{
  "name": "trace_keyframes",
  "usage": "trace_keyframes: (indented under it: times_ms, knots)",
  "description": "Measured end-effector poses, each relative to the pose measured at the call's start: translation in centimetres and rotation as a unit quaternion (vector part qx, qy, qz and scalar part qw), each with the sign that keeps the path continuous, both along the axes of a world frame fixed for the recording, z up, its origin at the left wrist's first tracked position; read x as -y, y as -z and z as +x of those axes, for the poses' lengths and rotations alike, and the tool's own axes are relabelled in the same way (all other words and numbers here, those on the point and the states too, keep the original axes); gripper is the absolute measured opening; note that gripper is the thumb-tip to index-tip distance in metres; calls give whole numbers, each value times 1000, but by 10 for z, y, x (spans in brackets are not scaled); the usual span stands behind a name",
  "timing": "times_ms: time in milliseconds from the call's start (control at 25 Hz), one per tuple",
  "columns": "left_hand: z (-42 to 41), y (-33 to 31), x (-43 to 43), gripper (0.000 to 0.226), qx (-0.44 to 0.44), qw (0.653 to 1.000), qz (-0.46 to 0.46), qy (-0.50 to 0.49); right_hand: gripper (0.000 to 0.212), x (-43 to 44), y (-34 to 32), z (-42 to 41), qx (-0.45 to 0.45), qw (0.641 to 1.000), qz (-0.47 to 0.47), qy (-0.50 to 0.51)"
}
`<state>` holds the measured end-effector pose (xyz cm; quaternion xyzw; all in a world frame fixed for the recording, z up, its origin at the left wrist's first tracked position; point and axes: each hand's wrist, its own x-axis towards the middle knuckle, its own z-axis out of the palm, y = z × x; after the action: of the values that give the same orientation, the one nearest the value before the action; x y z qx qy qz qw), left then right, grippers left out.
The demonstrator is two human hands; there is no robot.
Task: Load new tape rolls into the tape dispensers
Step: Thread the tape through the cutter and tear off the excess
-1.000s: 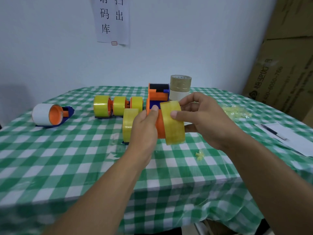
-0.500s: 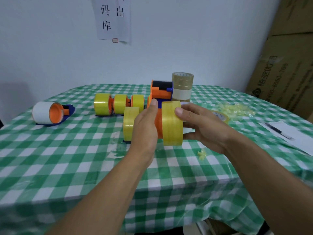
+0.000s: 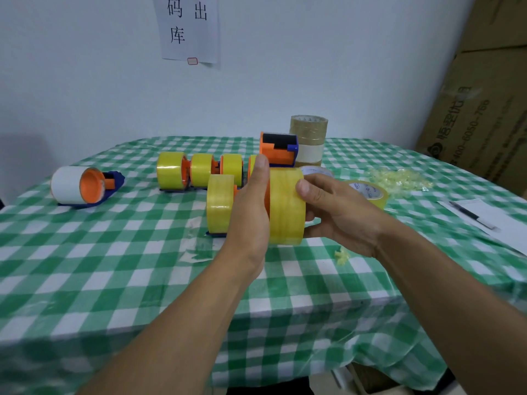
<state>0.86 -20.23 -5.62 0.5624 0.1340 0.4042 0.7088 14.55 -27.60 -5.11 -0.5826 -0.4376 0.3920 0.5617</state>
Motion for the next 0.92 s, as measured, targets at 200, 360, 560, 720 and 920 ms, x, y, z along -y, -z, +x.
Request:
trace_keyframes:
  times_ms: [200,360,560,720,920]
  knots:
    - [-1,2,0,50,-19,999,22,29,82,2,3,1,-24,1000,-2,-20]
    - [-1,7,-7,32,-9,1000,15,14,74,-4,7,-5,-42,999,24,23]
    - [-2,6,-12,12,21,999,-45,1,50,-20,24,-12,-196,976,-18,89]
    - [-2,3,-12,15,20,998,-55,5,42,-29,31,-16,-270,961,-5,60]
    - [-4,5,-15,16,28,997,-78,11,49,-34,35,-12,-357,933,42,-8]
